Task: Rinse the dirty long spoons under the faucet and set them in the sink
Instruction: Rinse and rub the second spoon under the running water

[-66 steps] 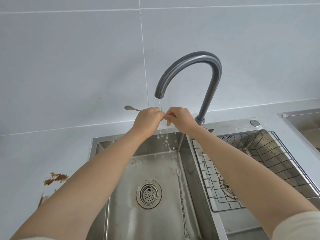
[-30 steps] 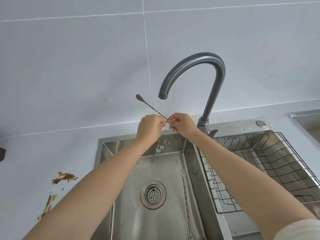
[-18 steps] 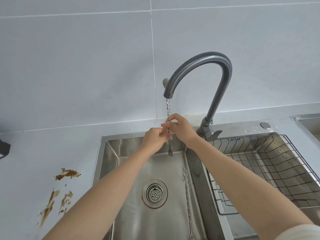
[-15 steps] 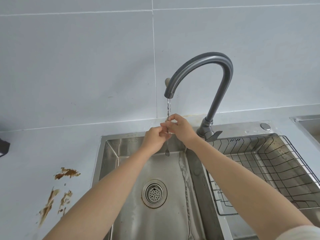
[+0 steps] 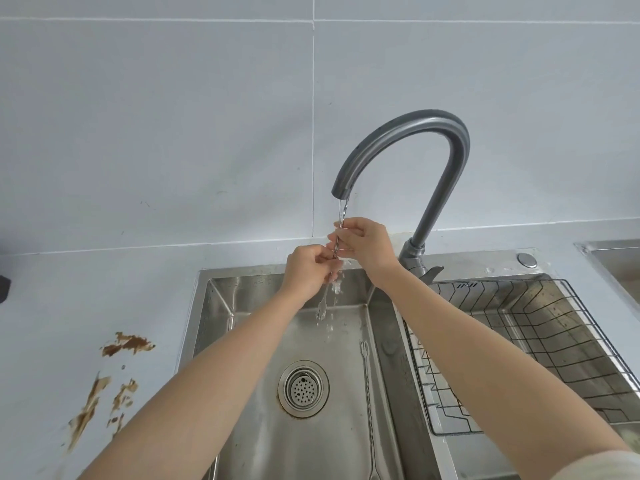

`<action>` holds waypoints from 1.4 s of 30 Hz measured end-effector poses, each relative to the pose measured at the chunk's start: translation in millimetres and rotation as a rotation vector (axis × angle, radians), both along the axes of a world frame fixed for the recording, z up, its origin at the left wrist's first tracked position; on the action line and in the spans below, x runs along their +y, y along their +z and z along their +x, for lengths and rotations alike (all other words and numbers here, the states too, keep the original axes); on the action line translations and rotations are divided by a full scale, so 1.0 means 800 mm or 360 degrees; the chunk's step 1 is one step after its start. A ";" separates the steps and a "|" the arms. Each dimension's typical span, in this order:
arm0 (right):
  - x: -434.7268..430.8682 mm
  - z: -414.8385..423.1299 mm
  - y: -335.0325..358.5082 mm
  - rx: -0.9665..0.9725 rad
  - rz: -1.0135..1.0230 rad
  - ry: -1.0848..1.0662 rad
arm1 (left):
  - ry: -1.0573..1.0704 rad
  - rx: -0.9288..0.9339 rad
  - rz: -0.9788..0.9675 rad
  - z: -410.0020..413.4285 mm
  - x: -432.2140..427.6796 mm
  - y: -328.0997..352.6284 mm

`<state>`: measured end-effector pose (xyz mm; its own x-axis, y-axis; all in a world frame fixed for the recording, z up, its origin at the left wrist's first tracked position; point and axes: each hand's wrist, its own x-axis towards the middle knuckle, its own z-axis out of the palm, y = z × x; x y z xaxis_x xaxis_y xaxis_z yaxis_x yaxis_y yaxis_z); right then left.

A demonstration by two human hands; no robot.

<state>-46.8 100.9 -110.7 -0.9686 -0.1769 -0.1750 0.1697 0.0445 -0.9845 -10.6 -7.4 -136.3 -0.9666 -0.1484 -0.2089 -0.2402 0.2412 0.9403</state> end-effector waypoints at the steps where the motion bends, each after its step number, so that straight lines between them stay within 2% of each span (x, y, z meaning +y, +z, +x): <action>1: -0.001 0.000 0.001 -0.0019 0.0003 -0.0011 | -0.0005 0.0003 -0.0015 0.001 0.000 -0.001; 8: -0.005 0.001 -0.004 -0.0061 0.0006 -0.0085 | -0.0028 0.0014 -0.0149 0.007 -0.003 -0.009; 24: -0.018 0.009 -0.006 -0.0185 -0.0221 -0.0185 | 0.0028 0.0014 -0.0500 0.047 -0.028 -0.026; 27: -0.017 0.012 -0.008 -0.0232 -0.0347 -0.0171 | 0.0010 0.0027 -0.0581 0.057 -0.033 -0.029; 30: -0.016 0.014 -0.008 -0.0283 -0.0456 -0.0160 | 0.0003 0.0035 -0.0613 0.065 -0.040 -0.032; 36: -0.023 0.018 -0.010 -0.0397 -0.0464 -0.0166 | -0.0023 0.0024 -0.0614 0.075 -0.052 -0.035; 42: -0.020 0.017 -0.011 -0.0400 -0.0578 -0.0219 | -0.0041 0.0045 -0.0722 0.084 -0.066 -0.034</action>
<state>-33.5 84.5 -119.8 -0.9228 -0.1427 -0.3578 0.3852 -0.3353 -0.8598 56.9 -60.3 -163.6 -0.9755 -0.1947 -0.1021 -0.2047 0.6357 0.7443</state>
